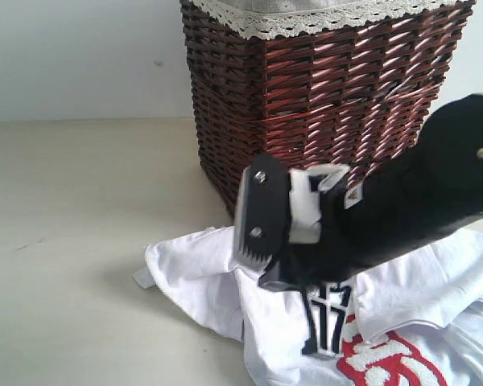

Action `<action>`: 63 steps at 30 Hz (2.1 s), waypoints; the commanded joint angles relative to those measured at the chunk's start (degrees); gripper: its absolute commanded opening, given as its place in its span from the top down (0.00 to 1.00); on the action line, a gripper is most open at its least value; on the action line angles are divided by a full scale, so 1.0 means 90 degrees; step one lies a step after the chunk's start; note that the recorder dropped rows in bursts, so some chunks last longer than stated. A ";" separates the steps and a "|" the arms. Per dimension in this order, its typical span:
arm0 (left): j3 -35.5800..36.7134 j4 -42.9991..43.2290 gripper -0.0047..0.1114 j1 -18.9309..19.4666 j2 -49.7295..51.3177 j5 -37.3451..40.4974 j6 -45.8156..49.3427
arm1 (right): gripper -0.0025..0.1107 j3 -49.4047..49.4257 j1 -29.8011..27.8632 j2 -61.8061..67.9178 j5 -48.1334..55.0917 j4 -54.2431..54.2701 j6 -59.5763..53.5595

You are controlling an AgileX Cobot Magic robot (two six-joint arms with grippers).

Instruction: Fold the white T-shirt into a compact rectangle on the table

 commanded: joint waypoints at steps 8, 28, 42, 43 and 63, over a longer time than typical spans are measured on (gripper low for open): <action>-0.0005 -0.0035 0.96 -0.0029 -0.0015 -0.0030 -0.0011 | 0.48 0.0812 -0.1478 -0.0262 0.1231 -0.2819 0.0713; -0.0005 -0.0035 0.96 -0.0029 -0.0015 -0.0030 -0.0011 | 0.62 0.1452 -0.1489 0.0360 -0.0266 -0.3367 0.0747; -0.0005 -0.0035 0.96 -0.0029 -0.0015 -0.0030 -0.0011 | 0.98 0.1452 -0.1489 -0.0180 -0.0765 -0.5913 0.4343; -0.0005 -0.0035 0.96 -0.0029 -0.0015 -0.0030 -0.0011 | 0.98 0.1452 -0.1489 -0.0362 -0.0765 -0.6143 0.4676; -0.0005 -0.0035 0.96 -0.0029 -0.0015 -0.0030 -0.0011 | 0.98 0.0207 -0.4412 0.0846 -0.1789 -1.4042 1.3792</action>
